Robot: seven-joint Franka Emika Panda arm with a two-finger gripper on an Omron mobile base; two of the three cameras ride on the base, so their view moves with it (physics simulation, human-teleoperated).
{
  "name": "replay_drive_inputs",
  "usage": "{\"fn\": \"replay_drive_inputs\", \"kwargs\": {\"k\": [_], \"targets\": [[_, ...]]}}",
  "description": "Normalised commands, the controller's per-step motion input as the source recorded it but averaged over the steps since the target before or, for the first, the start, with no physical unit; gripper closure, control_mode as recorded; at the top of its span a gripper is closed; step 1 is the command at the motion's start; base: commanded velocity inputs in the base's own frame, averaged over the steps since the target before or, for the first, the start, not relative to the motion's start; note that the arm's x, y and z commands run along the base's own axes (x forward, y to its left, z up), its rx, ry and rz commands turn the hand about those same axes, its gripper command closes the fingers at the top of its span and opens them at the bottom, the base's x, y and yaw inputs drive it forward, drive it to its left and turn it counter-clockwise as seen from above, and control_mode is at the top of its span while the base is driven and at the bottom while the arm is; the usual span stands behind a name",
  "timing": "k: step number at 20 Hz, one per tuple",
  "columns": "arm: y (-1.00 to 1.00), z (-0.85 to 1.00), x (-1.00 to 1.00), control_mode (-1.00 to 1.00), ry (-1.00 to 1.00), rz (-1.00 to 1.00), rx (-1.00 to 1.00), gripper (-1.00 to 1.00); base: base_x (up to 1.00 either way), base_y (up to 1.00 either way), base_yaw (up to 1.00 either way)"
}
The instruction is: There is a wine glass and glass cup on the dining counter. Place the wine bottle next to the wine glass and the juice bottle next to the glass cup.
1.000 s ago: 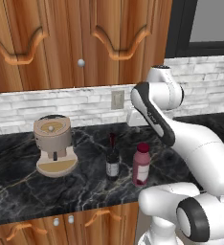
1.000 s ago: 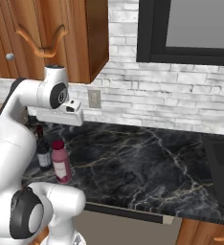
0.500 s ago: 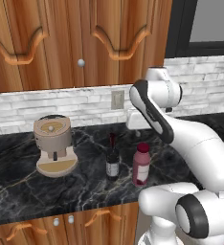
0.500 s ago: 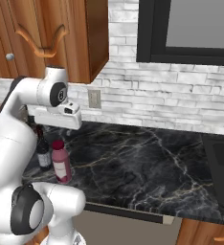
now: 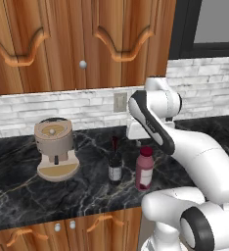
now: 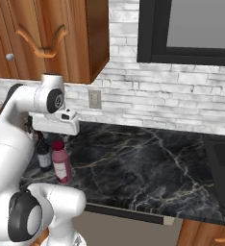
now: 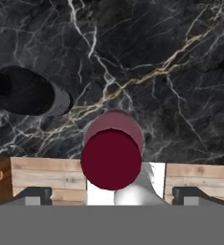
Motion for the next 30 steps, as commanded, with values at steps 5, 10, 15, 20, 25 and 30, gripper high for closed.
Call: {"fn": "replay_drive_inputs", "kwargs": {"k": [5, 10, 15, 20, 25, 30], "targets": [[0.07, -0.18, 0.01, -1.0, -0.02, -0.01, -0.05, -1.0, 0.0, 0.0, 0.0], [0.0, -0.12, -0.01, -1.0, 0.0, -0.04, 0.0, -1.0, 0.0, 0.0, 0.0], [0.0, -0.16, 0.0, -1.0, 0.0, 0.0, 0.0, -1.0, 0.0, 0.0, 0.0], [0.0, -0.16, 0.04, -1.0, 0.0, 0.0, 0.0, -1.0, 0.0, 0.0, 0.0], [0.0, -0.13, 0.01, -1.0, 0.0, 0.0, 0.0, -1.0, 0.0, 0.0, 0.0], [0.0, -0.1, 0.0, -1.0, 0.0, 0.0, 0.0, -1.0, 0.0, 0.0, 0.0]]}}
